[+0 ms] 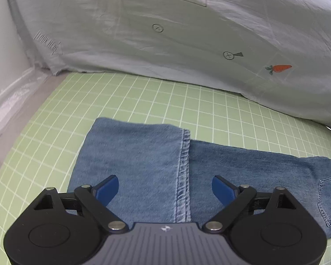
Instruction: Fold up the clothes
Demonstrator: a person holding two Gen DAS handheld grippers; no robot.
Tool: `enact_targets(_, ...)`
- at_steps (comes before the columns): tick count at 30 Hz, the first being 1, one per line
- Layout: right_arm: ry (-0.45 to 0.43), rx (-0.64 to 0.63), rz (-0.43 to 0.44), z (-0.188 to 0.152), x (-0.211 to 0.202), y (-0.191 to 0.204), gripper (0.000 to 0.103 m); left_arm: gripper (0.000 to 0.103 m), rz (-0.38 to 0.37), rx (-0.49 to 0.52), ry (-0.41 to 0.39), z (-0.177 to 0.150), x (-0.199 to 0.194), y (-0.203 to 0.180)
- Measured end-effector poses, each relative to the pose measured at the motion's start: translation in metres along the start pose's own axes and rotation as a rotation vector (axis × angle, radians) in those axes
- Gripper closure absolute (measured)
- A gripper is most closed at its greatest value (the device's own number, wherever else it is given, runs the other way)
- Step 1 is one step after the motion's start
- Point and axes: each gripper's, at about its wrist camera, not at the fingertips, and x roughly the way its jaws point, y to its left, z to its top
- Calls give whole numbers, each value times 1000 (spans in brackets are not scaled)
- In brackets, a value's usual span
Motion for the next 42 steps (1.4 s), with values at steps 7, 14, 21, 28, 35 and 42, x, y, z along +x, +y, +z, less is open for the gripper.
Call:
enact_targets(7, -20, 57, 61, 19, 24, -19, 0, 10, 18, 77, 2, 9, 5, -26)
enact_targets(14, -39, 109, 79, 28, 29, -24, 43, 9, 32, 31, 12, 2, 0, -26)
enact_targets(21, -92, 117, 194, 36, 8, -22, 82, 9, 93, -14, -4, -3, -16, -10)
enact_targets(28, -209, -26, 287, 48, -40, 22, 83, 9, 89, -79, -64, -11, -44, 17)
enact_targets(35, -269, -168, 337, 39, -83, 76, 85, 6, 101, -124, -48, -26, -58, 52)
enact_targets(42, -286, -292, 380, 13, -101, 136, 89, 6, 96, -111, -60, -27, -63, 87)
